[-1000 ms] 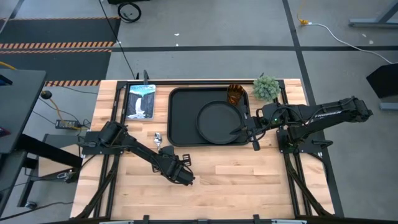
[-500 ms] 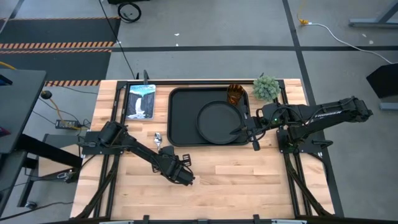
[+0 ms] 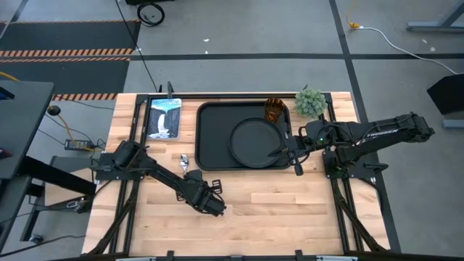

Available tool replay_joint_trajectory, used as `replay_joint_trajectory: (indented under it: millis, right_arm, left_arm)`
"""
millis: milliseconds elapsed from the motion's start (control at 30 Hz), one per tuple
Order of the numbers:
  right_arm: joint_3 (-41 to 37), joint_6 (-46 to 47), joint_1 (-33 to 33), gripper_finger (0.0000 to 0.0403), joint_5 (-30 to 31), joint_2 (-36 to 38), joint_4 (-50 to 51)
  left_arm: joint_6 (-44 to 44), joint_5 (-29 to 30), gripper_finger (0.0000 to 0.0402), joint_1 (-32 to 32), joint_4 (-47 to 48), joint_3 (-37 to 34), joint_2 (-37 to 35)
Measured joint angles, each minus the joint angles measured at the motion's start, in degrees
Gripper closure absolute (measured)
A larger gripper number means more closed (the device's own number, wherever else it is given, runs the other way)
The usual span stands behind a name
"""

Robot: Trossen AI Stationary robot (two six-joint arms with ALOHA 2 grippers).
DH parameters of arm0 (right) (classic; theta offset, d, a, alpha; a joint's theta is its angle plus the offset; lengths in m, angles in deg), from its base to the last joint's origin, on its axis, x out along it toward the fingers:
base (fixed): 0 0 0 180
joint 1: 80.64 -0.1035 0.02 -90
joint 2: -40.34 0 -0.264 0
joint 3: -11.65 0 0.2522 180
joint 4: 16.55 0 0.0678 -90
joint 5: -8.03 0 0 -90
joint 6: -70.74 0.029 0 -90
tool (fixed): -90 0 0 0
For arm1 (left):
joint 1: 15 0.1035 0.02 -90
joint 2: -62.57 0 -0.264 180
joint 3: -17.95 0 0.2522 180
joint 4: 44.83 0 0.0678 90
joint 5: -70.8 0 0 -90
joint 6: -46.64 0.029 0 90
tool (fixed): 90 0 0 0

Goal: Pick and place plate/cup/fork/spoon on tray
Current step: Put the orange fork to the left of the black plate on the black tray

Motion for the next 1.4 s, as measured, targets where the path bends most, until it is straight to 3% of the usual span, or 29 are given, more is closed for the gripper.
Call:
replay_joint_trajectory:
  millis: [1167, 1400]
  right_arm:
    - [0.00, 0.00, -0.01, 0.0394, -0.02, 0.00, -0.13]
    - [0.00, 0.02, 0.01, 0.0394, -0.02, 0.00, -0.16]
  left_arm:
    - [-2.31, 0.11, 0.0382, -3.29, -3.28, 0.02, -0.25]
    - [2.30, 1.11, 0.0382, -3.65, -1.48, 3.32, -0.62]
